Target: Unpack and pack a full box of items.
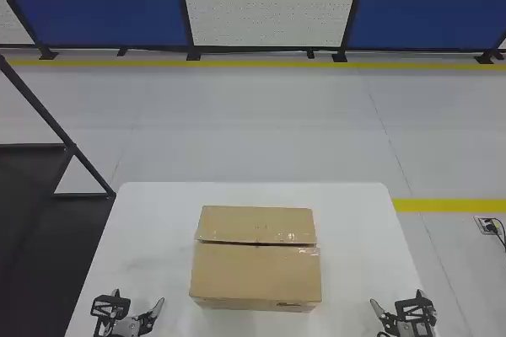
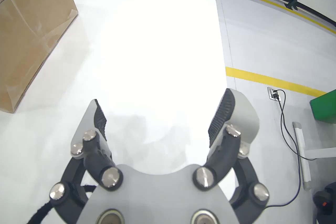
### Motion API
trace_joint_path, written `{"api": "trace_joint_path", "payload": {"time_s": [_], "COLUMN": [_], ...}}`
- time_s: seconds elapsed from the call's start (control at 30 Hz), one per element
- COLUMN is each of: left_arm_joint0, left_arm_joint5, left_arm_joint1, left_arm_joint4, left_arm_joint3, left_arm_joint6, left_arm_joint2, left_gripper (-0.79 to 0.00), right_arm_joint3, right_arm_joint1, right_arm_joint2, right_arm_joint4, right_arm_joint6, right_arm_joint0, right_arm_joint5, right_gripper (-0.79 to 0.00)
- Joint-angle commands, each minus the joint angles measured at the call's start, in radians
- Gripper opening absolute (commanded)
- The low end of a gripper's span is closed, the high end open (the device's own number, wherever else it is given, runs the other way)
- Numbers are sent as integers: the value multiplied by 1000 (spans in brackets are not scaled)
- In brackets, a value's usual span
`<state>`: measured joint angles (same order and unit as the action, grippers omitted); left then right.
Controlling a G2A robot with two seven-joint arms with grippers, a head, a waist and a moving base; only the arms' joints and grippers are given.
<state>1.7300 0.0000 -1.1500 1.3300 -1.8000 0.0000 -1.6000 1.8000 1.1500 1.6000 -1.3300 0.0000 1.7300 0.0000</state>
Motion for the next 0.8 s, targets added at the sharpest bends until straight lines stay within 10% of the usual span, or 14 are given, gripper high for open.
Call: {"api": "trace_joint_path", "payload": {"time_s": [0.0, 0.4, 0.77], "left_arm_joint0": [0, 60, 113], "left_arm_joint5": [0, -64, -298], "left_arm_joint1": [0, 3, 20], "left_arm_joint4": [0, -15, -81], "left_arm_joint3": [0, -11, -49], "left_arm_joint6": [0, 152, 286], "left_arm_joint2": [0, -76, -262], "left_gripper": [-1, 0, 0], "right_arm_joint3": [0, 67, 215], "right_arm_joint1": [0, -6, -39], "right_arm_joint2": [0, 14, 187], "right_arm_joint4": [0, -18, 565], "right_arm_joint6": [0, 44, 510], "right_arm_joint0": [0, 20, -22], "right_arm_joint5": [0, -124, -551], "right_gripper": [-1, 0, 0]}}
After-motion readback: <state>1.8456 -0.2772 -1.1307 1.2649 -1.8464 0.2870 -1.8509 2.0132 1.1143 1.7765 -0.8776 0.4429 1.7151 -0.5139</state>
